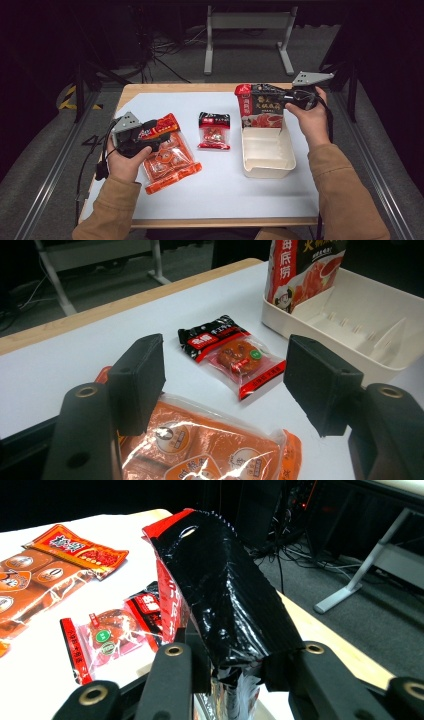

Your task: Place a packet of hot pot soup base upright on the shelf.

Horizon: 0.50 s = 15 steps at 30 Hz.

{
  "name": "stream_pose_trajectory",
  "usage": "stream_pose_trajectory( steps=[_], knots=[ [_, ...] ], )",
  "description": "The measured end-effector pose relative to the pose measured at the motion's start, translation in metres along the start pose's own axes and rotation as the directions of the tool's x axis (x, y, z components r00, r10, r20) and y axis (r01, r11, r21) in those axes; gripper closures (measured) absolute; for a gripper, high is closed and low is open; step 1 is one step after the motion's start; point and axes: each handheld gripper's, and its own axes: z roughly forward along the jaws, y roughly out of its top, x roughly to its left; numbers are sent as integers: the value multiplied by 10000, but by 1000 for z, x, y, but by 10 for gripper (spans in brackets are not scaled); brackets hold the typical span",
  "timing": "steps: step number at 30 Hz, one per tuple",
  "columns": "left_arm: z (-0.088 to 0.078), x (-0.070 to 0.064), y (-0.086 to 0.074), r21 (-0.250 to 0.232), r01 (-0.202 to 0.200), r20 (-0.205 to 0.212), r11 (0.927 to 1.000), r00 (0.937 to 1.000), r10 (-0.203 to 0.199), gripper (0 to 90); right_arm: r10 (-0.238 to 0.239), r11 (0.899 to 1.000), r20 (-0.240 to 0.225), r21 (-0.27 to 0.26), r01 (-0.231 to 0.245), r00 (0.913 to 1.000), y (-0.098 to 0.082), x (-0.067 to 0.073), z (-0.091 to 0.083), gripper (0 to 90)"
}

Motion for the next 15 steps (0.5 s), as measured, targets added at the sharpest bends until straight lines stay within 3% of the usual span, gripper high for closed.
stream_pose_trajectory(
  steps=[6,11,15],
  knots=[
    [1,1,-1,9,-50,-34,10000,10000,50,336,519,9986,69,-129,-518,9986,-7,0,-2,697],
    [3,0,-2,57,-8,4,10000,10000,8,333,433,9985,309,326,-443,9986,-7,3,-5,707],
    [3,1,-2,129,-42,57,9999,10000,41,329,708,9951,599,643,-747,9957,-14,2,-6,722]
  ],
)
